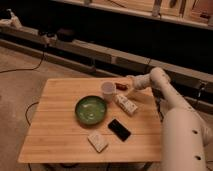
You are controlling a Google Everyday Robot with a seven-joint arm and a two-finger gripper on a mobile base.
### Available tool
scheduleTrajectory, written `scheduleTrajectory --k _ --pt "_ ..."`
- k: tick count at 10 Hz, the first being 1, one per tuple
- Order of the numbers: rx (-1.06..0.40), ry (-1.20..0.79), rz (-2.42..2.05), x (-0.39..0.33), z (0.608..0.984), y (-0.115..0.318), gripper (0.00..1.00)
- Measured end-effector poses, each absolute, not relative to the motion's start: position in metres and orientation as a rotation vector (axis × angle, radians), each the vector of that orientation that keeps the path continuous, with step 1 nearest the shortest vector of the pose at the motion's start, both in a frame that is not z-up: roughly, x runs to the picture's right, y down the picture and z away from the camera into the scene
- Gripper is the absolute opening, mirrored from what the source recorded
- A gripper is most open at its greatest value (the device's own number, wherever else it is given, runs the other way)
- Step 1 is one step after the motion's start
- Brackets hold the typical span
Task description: Place the pepper on the white sponge
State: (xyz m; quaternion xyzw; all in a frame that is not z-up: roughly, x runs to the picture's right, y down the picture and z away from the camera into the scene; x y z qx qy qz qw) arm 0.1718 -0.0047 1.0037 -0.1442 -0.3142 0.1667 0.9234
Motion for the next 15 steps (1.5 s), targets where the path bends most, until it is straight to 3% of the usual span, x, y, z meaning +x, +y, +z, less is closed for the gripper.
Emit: scheduleTrajectory --k 2,4,11,15 --pt "-0.32 -0.642 0.351 0.17 1.009 -0.001 0.8" --pt "-0.373 -0.659 0.366 0.166 1.01 0.01 0.7" --pt "-0.468 -0.664 0.315 0.16 1.015 0.02 0.03" --pt "-0.412 -0.557 0.262 0.179 1.016 -0.009 0.0"
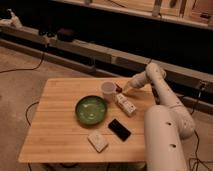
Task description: Place the pepper on the white sponge
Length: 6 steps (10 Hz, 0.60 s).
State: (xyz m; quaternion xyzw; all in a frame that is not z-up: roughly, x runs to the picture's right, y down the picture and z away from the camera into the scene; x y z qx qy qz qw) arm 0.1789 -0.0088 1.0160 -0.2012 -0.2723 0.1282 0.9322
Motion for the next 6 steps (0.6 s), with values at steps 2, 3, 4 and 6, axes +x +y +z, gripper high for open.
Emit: scheduleTrajectory --k 2,3,4,6 --pt "-0.366 -0.567 0.272 0.187 0.988 -0.037 0.0" --pt "-0.353 -0.577 0.276 0.189 0.977 -0.044 0.0" --pt "-0.328 -0.591 0.269 0.193 0.96 -0.054 0.0" --pt "-0.295 -0.599 0.25 0.207 0.926 -0.064 0.0"
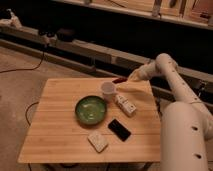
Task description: Place the pepper on the white sponge
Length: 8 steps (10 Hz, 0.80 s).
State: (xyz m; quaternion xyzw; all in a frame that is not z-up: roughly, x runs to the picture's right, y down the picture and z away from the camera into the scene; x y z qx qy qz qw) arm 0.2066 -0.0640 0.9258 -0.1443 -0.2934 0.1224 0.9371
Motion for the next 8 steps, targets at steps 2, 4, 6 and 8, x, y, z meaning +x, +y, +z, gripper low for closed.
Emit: scheduleTrajectory --k 2,4,6,8 --pt "-0.29 -0.566 0.228 0.225 0.896 -0.065 0.0" --pt "-0.334 -0.465 0.168 0.254 0.867 -0.048 0.0" --pt "-0.43 -0.316 0.023 0.282 0.83 -0.017 0.0" --pt "-0.479 -0.252 -0.077 0.289 0.795 -0.005 0.0"
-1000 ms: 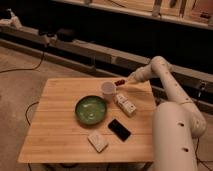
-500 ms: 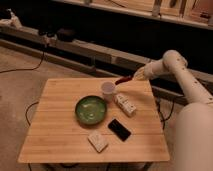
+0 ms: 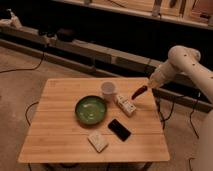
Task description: Place the pepper on the white sponge
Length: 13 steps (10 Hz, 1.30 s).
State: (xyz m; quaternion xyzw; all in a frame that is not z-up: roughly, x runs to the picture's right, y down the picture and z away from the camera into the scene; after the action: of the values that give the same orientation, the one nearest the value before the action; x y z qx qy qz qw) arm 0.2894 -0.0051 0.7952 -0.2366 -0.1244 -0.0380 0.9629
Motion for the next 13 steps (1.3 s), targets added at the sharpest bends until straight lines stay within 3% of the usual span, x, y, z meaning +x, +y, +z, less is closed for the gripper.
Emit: scheduleTrajectory --k 4,7,10,13 --pt "-0.573 -0.364 -0.272 0.227 0.727 0.019 0.0" --pt "-0.705 -0.542 -0.421 0.156 0.69 0.076 0.0" --pt "-0.764 -0.63 -0.516 0.109 0.686 0.108 0.0" --pt "-0.779 -0.696 -0.549 0.066 0.712 0.131 0.0"
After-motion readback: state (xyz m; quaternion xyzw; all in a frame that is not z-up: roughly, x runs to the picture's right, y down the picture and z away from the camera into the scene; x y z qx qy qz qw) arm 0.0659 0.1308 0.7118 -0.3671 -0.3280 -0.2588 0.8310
